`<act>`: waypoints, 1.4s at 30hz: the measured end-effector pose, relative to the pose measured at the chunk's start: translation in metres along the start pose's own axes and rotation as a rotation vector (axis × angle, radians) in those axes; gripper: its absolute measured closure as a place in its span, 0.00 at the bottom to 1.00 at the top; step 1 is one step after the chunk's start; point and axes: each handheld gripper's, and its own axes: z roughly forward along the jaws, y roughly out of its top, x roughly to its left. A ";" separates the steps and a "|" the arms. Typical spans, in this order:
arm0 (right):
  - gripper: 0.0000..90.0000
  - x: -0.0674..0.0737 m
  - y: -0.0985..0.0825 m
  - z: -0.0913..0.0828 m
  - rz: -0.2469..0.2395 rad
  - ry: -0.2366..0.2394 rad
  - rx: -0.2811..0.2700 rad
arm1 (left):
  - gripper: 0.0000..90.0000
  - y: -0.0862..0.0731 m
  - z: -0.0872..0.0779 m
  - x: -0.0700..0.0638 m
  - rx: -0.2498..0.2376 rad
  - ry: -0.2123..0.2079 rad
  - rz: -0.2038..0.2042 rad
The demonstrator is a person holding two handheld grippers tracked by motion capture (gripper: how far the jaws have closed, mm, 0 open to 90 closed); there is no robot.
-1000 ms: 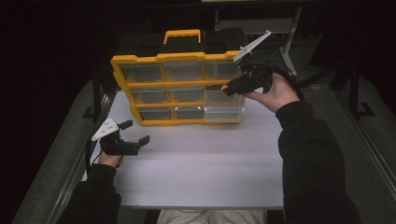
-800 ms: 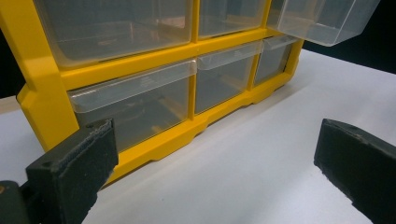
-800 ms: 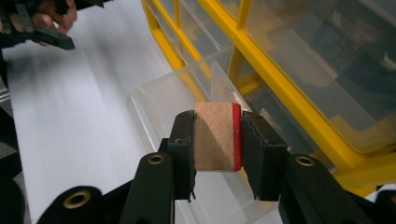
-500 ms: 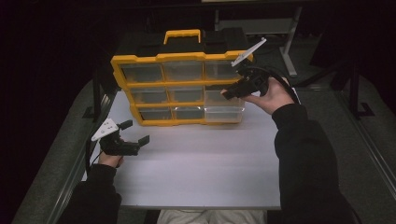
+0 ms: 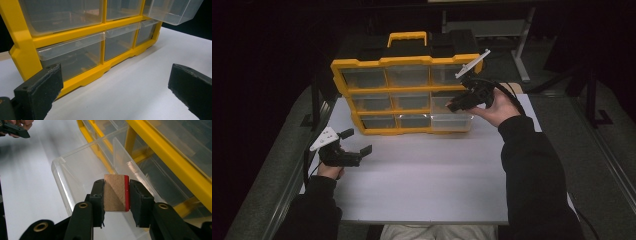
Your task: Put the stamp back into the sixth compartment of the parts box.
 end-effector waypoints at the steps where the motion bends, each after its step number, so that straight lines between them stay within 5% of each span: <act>1: 0.71 0.000 0.000 0.000 -0.001 0.000 -0.004 | 0.00 0.000 0.000 0.000 0.000 0.000 0.000; 10: 0.58 0.005 -0.001 -0.012 0.004 -0.015 -0.055 | 0.00 0.000 0.000 0.000 -0.003 0.001 0.000; 14: 0.37 0.006 -0.004 -0.020 0.014 -0.016 -0.063 | 0.00 0.000 0.000 0.000 -0.001 0.001 -0.001; 23: 0.13 0.009 -0.012 -0.035 0.036 -0.025 -0.096 | 0.00 0.000 0.000 0.000 0.002 0.001 0.001; 25: 0.00 0.008 -0.018 -0.039 0.049 -0.045 -0.098 | 0.00 0.000 0.000 0.000 0.001 0.001 0.001; 42: 0.00 0.003 -0.050 -0.057 0.092 -0.112 -0.130 | 0.00 -0.001 0.000 0.000 0.007 0.003 0.003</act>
